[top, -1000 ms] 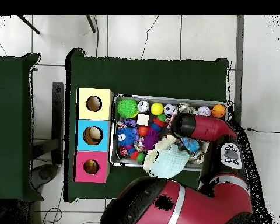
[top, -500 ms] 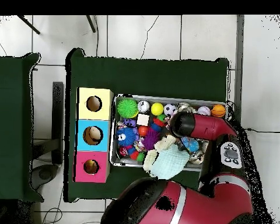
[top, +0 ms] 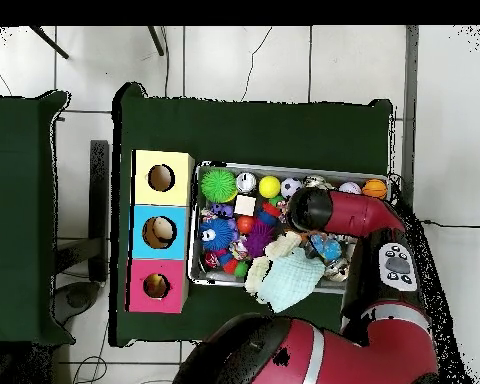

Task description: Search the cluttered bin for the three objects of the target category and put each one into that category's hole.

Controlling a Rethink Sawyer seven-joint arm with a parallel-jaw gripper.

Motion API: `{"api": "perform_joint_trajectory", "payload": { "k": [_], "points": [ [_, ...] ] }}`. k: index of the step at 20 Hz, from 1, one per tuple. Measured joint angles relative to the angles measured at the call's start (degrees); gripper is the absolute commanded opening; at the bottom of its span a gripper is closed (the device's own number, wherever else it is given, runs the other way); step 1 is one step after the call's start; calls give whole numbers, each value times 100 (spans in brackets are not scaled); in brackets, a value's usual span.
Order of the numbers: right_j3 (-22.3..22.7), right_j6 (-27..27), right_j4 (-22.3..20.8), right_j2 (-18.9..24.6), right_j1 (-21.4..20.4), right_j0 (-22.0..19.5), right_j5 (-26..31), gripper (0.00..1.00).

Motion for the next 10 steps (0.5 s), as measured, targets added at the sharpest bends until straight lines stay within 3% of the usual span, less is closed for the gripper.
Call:
{"api": "perform_joint_trajectory", "payload": {
  "k": [10],
  "points": [
    [441,0,0,162,-324,-81,-1,100]
  ]
}}
